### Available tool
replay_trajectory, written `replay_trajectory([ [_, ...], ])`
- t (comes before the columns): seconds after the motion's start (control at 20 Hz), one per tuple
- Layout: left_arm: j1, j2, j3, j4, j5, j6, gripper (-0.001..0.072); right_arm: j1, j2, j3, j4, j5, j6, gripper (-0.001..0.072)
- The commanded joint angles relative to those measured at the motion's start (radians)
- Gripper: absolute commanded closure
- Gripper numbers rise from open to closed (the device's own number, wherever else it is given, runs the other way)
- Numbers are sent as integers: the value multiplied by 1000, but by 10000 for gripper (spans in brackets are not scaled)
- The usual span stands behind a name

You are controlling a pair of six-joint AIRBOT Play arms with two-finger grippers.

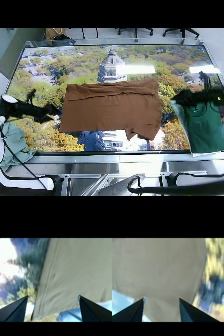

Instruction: Fold the shirts.

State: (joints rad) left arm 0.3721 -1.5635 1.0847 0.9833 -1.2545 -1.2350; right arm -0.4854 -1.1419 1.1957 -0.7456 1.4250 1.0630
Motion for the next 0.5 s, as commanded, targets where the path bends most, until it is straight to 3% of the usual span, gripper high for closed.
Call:
replay_trajectory([
  [0.0, -16, 23, -171, -26, 139, 49, 24, -26, 142, -266, -8, -51, 10, 209],
  [0.15, -43, 23, -200, -31, 209, 50, 52, -24, 173, -408, -7, -94, 0, 209],
  [0.2, -53, 23, -198, -44, 220, 50, 189, -24, 170, -444, -7, -101, -1, 209],
  [0.3, -70, 23, -177, -68, 226, 58, 584, -21, 169, -502, -7, -126, -18, 209],
  [0.35, -81, 23, -158, -68, 223, 58, 699, -21, 168, -523, -7, -139, -19, 209],
  [0.45, -100, 23, -121, -66, 206, 58, 695, -13, 163, -551, -7, -158, -19, 209],
])
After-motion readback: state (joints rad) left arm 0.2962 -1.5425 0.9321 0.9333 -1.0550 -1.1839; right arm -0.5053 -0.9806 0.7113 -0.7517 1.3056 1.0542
